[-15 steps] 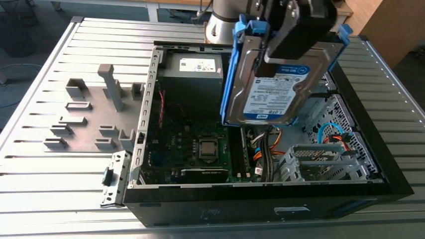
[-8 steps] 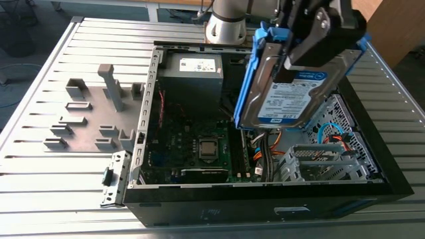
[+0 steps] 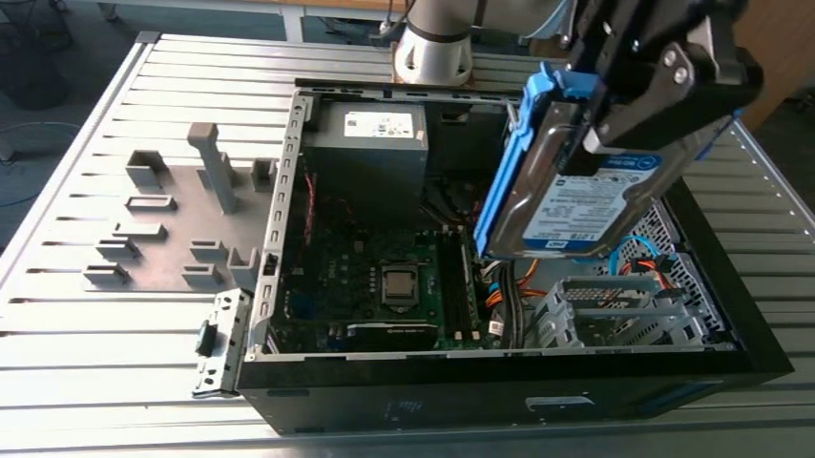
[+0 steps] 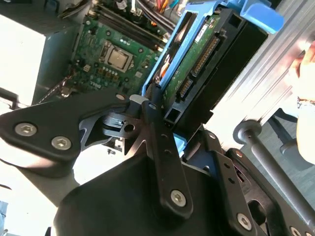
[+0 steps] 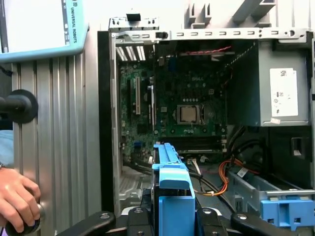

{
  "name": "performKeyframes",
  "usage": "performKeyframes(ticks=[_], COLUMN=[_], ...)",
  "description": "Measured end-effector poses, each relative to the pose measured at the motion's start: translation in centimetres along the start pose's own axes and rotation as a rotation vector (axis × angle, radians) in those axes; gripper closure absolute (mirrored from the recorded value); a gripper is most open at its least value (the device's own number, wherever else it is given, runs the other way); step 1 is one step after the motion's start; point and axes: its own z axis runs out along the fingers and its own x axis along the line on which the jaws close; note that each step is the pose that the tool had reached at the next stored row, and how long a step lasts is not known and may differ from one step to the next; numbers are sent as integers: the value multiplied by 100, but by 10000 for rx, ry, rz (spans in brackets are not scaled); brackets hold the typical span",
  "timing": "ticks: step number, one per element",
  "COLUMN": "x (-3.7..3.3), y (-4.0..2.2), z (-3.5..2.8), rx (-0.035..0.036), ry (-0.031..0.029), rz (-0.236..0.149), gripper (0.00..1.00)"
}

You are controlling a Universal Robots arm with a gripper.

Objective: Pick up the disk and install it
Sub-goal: 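Pick up the disk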

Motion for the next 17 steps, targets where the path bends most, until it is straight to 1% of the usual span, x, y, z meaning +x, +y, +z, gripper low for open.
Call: performKeyframes(ticks=[5,7,13,17], x=[130,165,246,269], y=[-71,-105,-224,-326], z=[27,38,69,88], rx=[-3,-3,-6,-8], ry=[0,-1,0,0], rz=[1,0,1,-1], gripper=[64,64,64,64])
